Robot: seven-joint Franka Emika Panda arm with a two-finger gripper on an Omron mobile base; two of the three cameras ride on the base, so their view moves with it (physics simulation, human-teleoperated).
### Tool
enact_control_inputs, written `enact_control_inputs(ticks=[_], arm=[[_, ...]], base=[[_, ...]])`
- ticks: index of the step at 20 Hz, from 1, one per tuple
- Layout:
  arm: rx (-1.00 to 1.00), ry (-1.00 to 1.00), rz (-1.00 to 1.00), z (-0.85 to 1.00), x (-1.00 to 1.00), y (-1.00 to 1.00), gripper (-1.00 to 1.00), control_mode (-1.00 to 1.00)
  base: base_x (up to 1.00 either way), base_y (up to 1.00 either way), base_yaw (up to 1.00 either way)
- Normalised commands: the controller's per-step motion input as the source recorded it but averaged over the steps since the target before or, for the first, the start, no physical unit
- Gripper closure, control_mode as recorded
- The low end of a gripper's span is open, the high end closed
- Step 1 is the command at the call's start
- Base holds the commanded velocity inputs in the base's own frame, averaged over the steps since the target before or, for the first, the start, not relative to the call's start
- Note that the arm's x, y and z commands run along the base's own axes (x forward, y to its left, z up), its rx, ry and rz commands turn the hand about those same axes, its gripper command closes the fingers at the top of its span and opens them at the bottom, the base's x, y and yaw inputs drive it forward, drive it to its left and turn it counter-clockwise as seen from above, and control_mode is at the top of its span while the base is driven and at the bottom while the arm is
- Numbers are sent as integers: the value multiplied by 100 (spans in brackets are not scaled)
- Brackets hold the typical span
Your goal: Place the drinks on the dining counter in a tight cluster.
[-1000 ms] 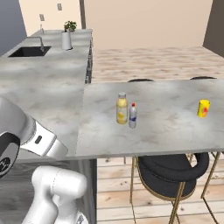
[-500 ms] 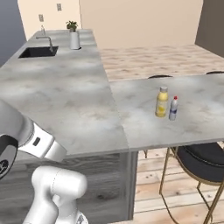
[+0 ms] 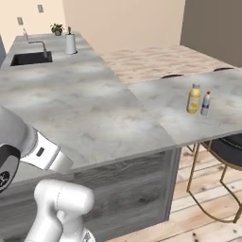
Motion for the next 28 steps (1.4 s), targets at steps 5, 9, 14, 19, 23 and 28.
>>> enact_control_inputs(ticks=[5, 9, 14, 19, 23, 28], arm=[[0, 0, 0, 0, 0, 0, -100, 100], [0, 0, 0, 0, 0, 0, -100, 100], [0, 0, 0, 0, 0, 0, -100, 100], [0, 0, 0, 0, 0, 0, -100, 100], [0, 0, 0, 0, 0, 0, -100, 100], [0, 0, 0, 0, 0, 0, -100, 100]], base=[[-65, 100, -24], [-100, 98, -13], [-100, 100, -13], [-51, 100, -21], [-18, 100, -23], [-16, 100, -23]])
